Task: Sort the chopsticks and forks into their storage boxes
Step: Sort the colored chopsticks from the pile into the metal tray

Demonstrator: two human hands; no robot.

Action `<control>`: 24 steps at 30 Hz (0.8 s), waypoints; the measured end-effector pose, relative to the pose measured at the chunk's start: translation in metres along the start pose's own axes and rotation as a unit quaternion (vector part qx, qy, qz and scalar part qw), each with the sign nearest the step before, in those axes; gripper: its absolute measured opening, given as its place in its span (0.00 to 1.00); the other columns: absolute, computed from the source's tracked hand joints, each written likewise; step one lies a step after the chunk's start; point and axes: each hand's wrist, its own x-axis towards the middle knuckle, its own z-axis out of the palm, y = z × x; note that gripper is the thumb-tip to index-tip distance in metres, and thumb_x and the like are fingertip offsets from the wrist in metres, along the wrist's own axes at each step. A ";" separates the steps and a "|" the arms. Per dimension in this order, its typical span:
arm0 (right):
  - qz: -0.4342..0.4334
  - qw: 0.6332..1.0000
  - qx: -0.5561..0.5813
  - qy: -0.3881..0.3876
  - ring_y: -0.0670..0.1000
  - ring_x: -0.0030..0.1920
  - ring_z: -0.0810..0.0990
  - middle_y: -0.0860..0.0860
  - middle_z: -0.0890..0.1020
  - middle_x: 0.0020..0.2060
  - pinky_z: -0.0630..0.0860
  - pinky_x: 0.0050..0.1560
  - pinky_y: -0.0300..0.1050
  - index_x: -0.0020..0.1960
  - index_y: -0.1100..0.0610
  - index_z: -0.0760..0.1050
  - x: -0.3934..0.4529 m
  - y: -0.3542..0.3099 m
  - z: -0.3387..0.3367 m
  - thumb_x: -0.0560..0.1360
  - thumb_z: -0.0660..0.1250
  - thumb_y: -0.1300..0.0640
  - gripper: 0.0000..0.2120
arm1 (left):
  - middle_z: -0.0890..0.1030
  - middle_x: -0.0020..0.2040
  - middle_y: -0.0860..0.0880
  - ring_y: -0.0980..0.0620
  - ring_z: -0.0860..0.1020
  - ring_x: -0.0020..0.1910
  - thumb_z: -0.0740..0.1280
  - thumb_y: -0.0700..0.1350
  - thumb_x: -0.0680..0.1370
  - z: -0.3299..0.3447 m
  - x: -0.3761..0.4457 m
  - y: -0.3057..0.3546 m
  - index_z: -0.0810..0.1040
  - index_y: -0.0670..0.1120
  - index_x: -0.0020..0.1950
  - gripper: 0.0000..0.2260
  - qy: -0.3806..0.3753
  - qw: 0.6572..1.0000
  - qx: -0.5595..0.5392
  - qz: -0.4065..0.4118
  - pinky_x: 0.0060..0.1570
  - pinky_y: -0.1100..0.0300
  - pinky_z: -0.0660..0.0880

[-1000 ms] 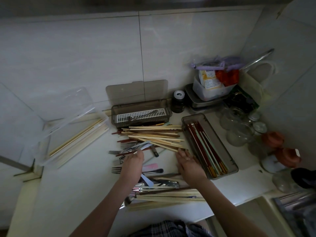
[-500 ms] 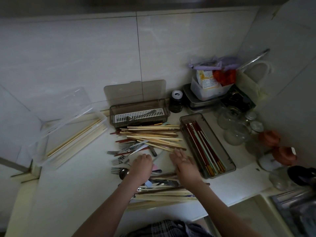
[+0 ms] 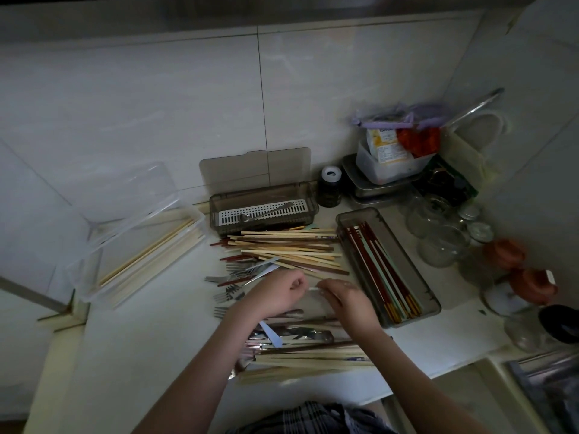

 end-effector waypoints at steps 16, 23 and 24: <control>0.314 0.944 -0.097 -0.026 0.56 0.60 0.75 0.55 0.73 0.65 0.77 0.56 0.51 0.71 0.48 0.66 -0.012 0.048 -0.059 0.76 0.56 0.67 0.27 | 0.77 0.59 0.49 0.52 0.75 0.58 0.62 0.38 0.77 0.018 -0.003 -0.061 0.77 0.47 0.60 0.14 0.195 0.975 0.089 -0.048 0.56 0.61 0.71; 0.279 0.952 -0.076 0.097 0.56 0.58 0.76 0.55 0.78 0.60 0.75 0.58 0.56 0.66 0.52 0.74 -0.012 0.037 -0.052 0.76 0.58 0.65 0.21 | 0.77 0.60 0.50 0.54 0.75 0.56 0.66 0.36 0.74 0.027 -0.014 -0.073 0.76 0.48 0.61 0.16 0.177 0.977 0.089 -0.072 0.56 0.62 0.73; 0.245 0.957 -0.083 0.131 0.57 0.60 0.75 0.55 0.79 0.60 0.73 0.61 0.57 0.64 0.54 0.75 -0.013 0.031 -0.049 0.75 0.59 0.67 0.20 | 0.76 0.61 0.50 0.53 0.75 0.57 0.66 0.37 0.74 0.027 -0.015 -0.074 0.75 0.48 0.62 0.17 0.180 0.977 0.089 -0.077 0.56 0.61 0.73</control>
